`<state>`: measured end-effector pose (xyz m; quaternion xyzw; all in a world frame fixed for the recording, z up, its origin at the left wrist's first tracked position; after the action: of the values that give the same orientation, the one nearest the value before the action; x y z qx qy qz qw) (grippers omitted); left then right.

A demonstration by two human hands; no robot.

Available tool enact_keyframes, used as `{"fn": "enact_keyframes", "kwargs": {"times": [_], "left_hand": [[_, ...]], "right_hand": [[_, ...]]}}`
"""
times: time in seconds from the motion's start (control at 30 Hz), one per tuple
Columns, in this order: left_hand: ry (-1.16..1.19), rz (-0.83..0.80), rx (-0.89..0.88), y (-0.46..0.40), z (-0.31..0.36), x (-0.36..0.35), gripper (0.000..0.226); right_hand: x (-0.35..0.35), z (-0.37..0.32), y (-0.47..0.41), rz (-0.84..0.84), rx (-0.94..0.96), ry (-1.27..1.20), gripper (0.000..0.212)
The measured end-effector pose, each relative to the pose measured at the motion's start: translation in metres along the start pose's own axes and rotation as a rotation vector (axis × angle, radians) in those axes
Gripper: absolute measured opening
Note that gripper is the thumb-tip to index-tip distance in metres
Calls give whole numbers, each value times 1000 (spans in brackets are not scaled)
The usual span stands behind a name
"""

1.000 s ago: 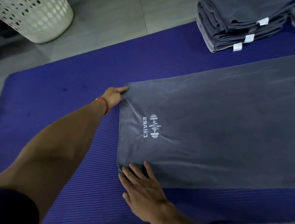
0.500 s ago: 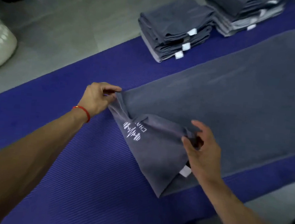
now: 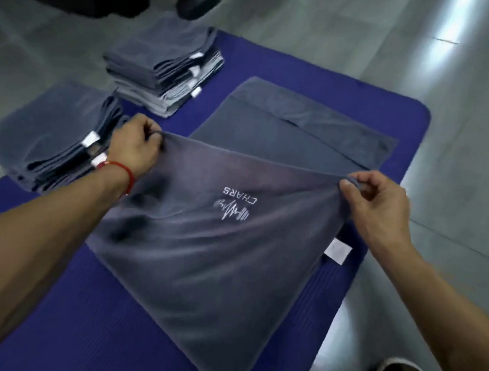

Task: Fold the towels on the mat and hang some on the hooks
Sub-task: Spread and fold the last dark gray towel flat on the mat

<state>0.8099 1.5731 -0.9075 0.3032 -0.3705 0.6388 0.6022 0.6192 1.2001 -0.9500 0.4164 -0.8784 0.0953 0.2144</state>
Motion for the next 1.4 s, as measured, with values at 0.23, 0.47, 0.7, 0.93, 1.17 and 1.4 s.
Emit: {"fn": "enact_keyframes", "kwargs": {"times": [0.23,0.47,0.7,0.93,1.17,1.4], "left_hand": [[178,84,1,-144,128,-92,23],[-30,111,3,-193,168,-168,26],[-146,-38,12,-210,145,-207,17],[-126,-144,-31,-226,140,-207,23],[-33,-119,-258,-198,152,-161,19],[11,-118,-355,-147,156,-61,23]], "right_hand": [[18,21,-132,230,23,195,6],[-15,73,-146,392,-38,204,18],[-19,71,-147,425,50,269,14],[-19,72,-146,376,63,310,13],[-19,68,-147,323,61,338,10],[-8,60,-148,216,-5,258,5]]}}
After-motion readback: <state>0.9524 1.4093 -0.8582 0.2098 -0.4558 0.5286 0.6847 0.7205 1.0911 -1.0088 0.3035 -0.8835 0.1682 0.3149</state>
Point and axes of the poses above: each hand's wrist, its own y-axis away from the middle knuckle, its own x-axis out of the back of the hand, z = x × y, the point moved 1 cm from there along -y, towards the middle knuckle, and after that the axes turned 3 degrees about z, right-handed, at the moved point
